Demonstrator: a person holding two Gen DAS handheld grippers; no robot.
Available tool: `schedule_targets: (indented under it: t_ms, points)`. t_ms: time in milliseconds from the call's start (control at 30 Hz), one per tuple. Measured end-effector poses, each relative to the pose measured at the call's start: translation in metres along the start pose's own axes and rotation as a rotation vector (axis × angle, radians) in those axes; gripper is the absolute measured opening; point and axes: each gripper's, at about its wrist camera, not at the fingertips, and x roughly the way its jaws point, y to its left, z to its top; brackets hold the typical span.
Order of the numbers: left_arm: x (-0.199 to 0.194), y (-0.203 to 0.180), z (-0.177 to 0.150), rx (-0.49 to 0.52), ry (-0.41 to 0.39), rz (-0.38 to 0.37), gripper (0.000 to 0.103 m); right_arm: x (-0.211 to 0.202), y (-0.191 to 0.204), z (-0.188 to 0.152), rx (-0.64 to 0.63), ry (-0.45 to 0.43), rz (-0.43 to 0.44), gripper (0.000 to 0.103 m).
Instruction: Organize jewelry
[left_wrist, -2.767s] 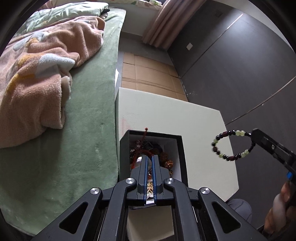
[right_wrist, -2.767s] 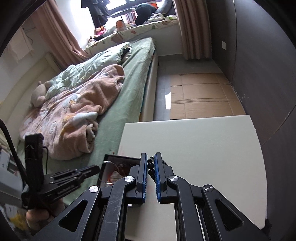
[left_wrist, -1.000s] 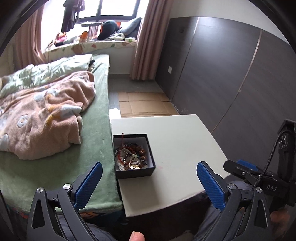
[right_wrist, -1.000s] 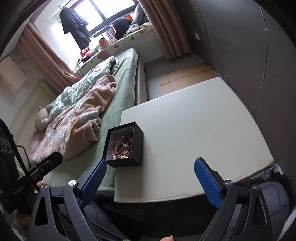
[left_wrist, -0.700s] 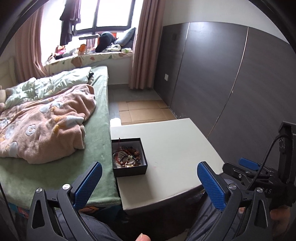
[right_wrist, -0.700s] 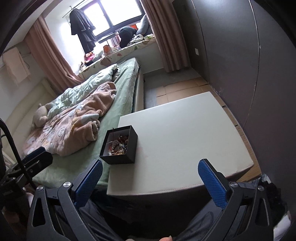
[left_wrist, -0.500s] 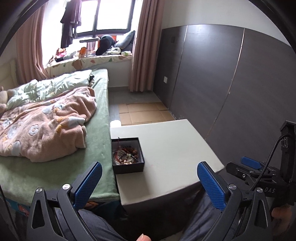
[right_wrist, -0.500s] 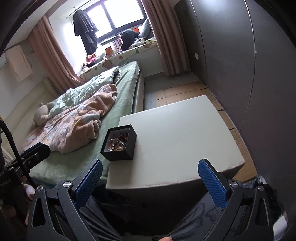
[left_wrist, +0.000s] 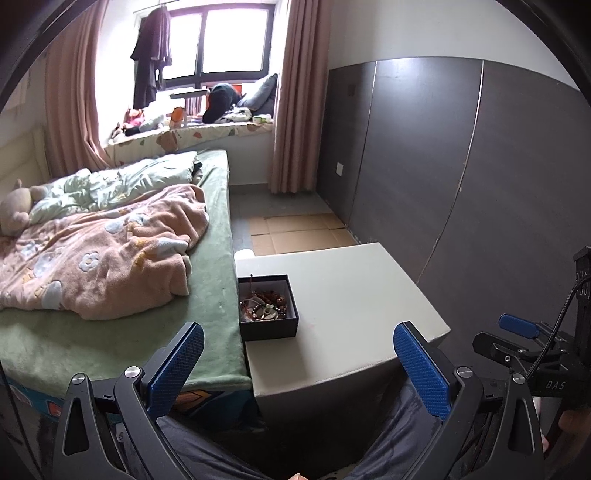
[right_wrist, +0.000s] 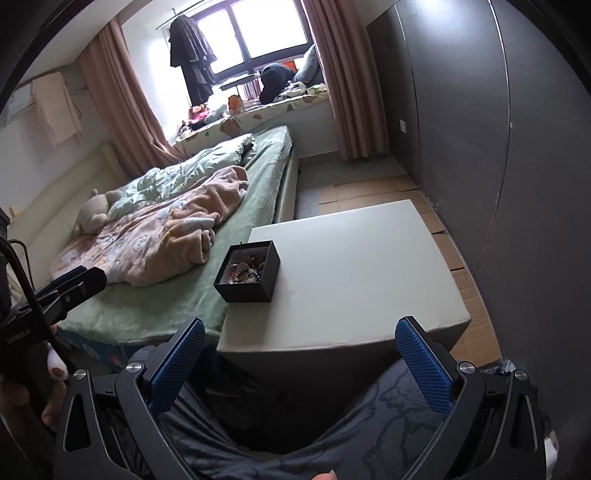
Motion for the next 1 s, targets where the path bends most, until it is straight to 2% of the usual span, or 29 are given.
schedule_targets:
  t_ms: [533, 1000]
  points:
    - [-0.013, 0.000, -0.009, 0.006, -0.011, -0.011, 0.103, -0.013, 0.014, -0.009, -0.035, -0.028, 0.000, 0.103]
    - [-0.017, -0.001, -0.011, 0.011, -0.011, -0.026, 0.103, -0.017, 0.008, -0.008, 0.000, -0.040, -0.010, 0.103]
